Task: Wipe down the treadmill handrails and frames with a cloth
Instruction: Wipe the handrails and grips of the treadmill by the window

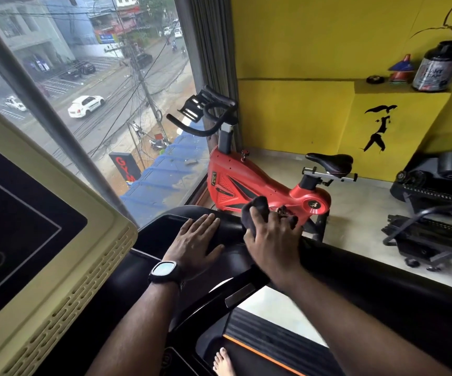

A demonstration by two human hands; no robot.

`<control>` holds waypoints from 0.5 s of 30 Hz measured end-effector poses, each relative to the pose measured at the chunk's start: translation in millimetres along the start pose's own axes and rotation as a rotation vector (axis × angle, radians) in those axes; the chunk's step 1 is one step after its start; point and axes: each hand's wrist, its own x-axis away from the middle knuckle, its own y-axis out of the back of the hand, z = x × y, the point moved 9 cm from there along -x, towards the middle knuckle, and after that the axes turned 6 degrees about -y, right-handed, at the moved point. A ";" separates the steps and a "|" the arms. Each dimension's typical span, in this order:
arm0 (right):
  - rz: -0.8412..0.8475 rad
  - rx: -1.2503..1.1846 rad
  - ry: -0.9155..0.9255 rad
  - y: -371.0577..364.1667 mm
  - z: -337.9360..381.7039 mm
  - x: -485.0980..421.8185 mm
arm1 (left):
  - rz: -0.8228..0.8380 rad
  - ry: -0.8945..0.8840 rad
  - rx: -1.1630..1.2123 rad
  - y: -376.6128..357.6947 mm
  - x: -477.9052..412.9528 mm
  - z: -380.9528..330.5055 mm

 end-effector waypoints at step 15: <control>0.066 0.052 0.260 -5.4 12.6 13.9 | -0.022 -0.054 -0.153 8.8 -4.6 -18.0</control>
